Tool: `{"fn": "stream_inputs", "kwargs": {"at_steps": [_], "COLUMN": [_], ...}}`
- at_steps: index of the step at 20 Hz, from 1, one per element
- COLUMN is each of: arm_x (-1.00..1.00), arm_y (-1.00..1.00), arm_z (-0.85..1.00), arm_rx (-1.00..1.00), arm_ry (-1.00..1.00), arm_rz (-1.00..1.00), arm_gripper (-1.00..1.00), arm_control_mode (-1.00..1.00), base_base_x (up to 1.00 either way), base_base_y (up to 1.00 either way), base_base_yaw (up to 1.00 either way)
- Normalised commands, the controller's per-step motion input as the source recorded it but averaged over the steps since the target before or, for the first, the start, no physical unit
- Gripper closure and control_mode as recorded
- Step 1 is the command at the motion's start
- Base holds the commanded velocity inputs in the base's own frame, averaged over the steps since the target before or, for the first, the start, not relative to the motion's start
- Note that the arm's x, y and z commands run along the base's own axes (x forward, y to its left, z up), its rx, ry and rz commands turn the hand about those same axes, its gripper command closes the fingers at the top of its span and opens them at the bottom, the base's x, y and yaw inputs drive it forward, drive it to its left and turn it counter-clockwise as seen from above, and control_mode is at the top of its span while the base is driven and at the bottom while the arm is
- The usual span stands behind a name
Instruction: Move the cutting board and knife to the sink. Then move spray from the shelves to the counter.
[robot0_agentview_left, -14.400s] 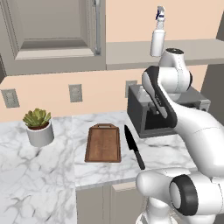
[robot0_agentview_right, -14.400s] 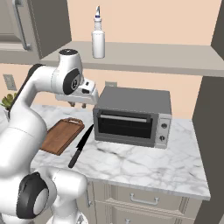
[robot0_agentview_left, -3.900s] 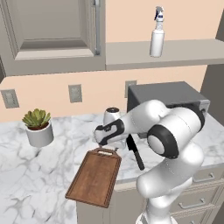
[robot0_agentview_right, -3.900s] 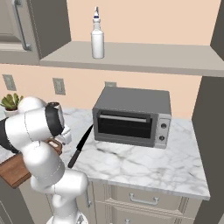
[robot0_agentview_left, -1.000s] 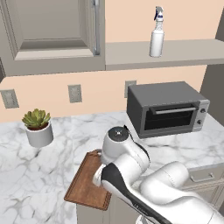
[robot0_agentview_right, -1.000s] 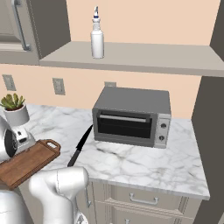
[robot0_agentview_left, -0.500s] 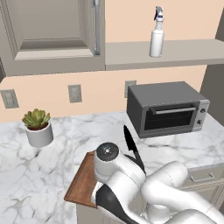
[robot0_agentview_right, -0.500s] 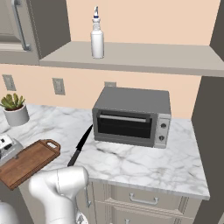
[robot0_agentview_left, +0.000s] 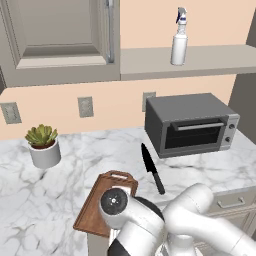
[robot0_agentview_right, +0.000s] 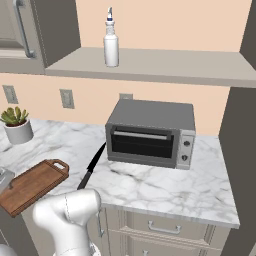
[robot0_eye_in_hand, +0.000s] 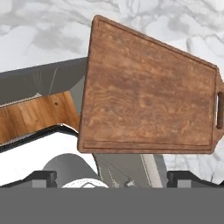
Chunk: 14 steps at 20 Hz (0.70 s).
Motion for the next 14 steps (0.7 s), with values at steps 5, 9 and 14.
{"fn": "stream_inputs", "kwargs": {"at_steps": [5,9,14], "arm_x": [-0.19,-0.25,-0.2], "arm_y": [0.07,0.0,0.0], "arm_z": [-0.18,0.0,-0.17], "arm_rx": [-0.12,0.0,-0.01], "arm_ry": [-0.17,-0.21,0.0], "arm_rz": [0.15,0.03,0.03], "arm_gripper": [-1.0,-1.0,-1.0], "arm_control_mode": [-1.0,-1.0,-1.0], "base_base_x": [0.0,0.0,0.0], "base_base_y": [0.0,0.0,0.0], "base_base_yaw": [0.0,0.0,0.0]}}
